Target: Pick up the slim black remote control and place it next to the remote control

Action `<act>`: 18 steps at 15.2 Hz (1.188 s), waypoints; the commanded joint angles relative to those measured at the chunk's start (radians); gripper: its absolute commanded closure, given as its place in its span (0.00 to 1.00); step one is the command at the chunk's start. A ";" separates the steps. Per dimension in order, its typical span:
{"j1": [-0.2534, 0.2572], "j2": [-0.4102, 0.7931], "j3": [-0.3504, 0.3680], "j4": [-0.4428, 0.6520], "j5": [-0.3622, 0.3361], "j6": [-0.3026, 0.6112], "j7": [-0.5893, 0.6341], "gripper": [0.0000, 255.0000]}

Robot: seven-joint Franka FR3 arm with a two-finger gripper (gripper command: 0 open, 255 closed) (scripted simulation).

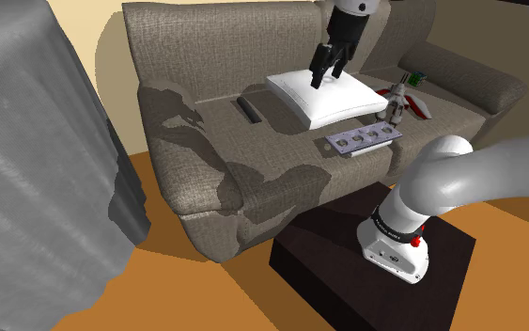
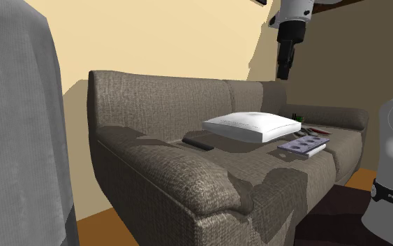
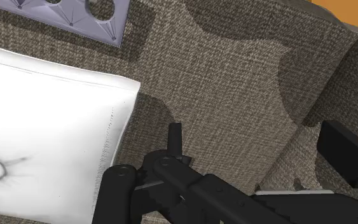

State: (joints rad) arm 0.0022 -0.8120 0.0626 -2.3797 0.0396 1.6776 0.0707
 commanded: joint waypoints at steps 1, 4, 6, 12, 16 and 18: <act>0.000 0.000 0.000 0.000 0.000 0.000 0.000 0.00; -0.015 0.101 0.003 0.008 0.005 0.086 0.024 0.00; -0.025 0.172 0.004 0.019 0.007 0.140 0.040 0.00; -0.053 0.396 0.005 0.085 0.012 0.281 0.086 0.00; -0.068 0.549 0.002 0.154 0.014 0.356 0.116 0.00; -0.075 0.627 -0.001 0.195 0.014 0.387 0.130 0.00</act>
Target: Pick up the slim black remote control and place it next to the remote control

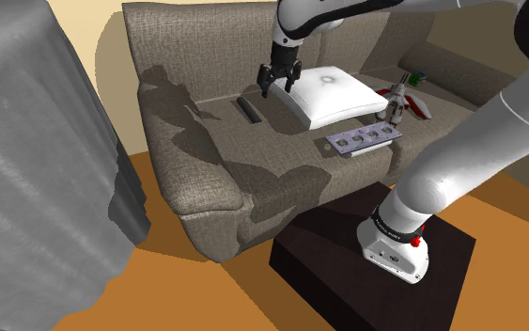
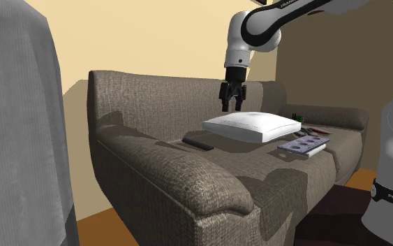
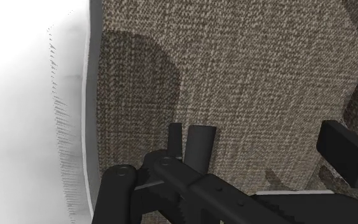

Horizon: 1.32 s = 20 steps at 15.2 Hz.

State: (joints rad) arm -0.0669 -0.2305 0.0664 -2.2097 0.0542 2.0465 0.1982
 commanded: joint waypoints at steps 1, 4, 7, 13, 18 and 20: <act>-0.009 0.084 -0.006 0.047 0.000 0.032 0.010 0.00; -0.017 0.200 -0.012 0.121 0.002 0.066 0.030 0.00; -0.025 0.316 -0.020 0.204 0.006 0.091 0.049 0.00; -0.039 0.551 -0.036 0.405 0.020 0.110 0.082 0.00; -0.044 0.644 -0.041 0.474 0.027 0.128 0.092 0.00; -0.043 0.657 -0.041 0.466 0.027 0.150 0.091 0.00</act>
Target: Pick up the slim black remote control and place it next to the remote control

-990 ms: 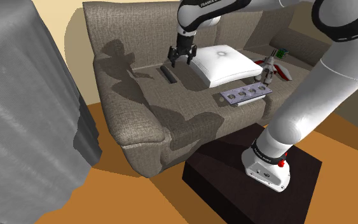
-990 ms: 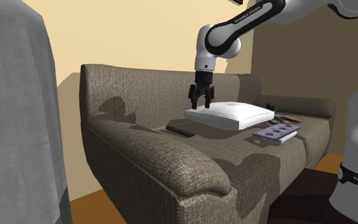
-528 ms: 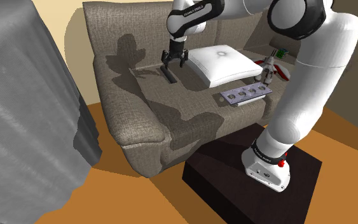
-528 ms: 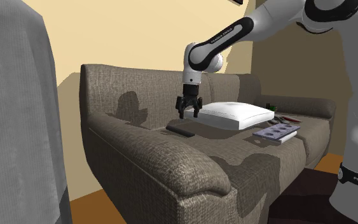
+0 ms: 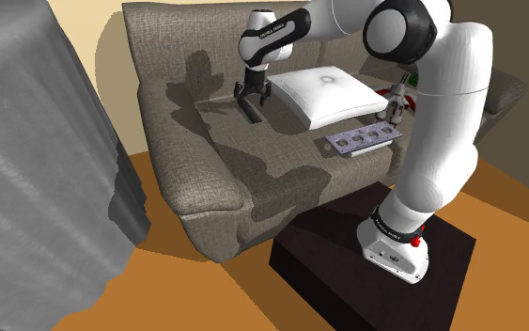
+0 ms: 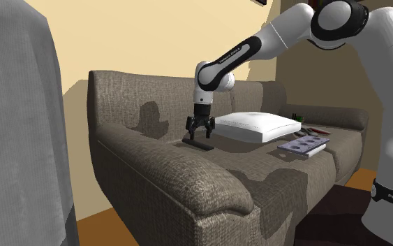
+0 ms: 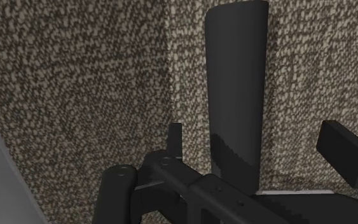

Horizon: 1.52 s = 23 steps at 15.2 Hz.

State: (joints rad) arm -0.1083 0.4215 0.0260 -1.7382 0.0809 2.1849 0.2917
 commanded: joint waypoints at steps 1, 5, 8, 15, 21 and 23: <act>-0.001 0.012 0.000 -0.009 0.001 0.022 -0.002 0.00; 0.001 0.031 0.001 -0.018 0.002 0.049 -0.003 0.00; 0.001 0.031 0.001 -0.018 0.002 0.049 -0.003 0.00; 0.001 0.030 0.001 -0.019 0.002 0.050 -0.003 1.00; 0.001 0.031 0.001 -0.018 0.002 0.049 -0.003 1.00; 0.001 0.017 0.000 -0.010 0.001 0.028 -0.001 1.00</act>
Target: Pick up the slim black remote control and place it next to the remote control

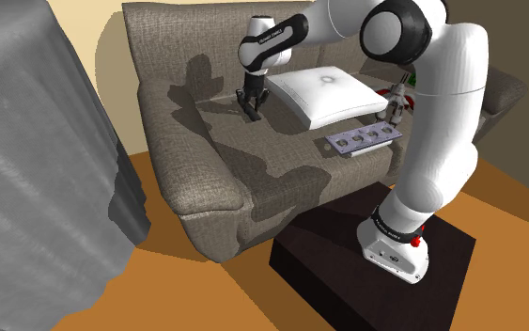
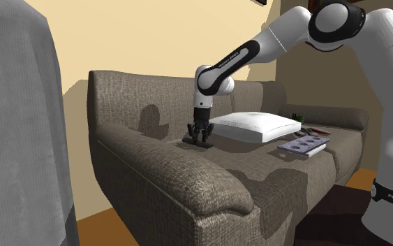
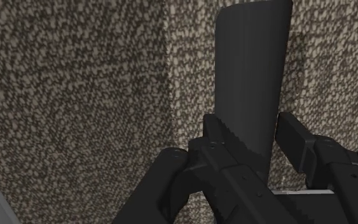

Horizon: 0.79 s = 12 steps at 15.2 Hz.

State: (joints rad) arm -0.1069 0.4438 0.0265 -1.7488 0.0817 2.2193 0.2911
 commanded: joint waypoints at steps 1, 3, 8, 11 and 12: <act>-0.001 -0.012 0.000 0.005 0.000 -0.018 0.000 1.00; -0.001 -0.024 -0.001 0.014 -0.001 -0.039 0.002 1.00; -0.001 -0.053 -0.001 0.041 -0.003 -0.095 0.007 1.00; -0.001 -0.068 -0.001 0.060 -0.004 -0.129 0.009 1.00; -0.001 -0.073 -0.001 0.067 -0.004 -0.141 0.010 1.00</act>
State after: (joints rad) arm -0.1082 0.3746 0.0251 -1.6905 0.0778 2.0911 0.2997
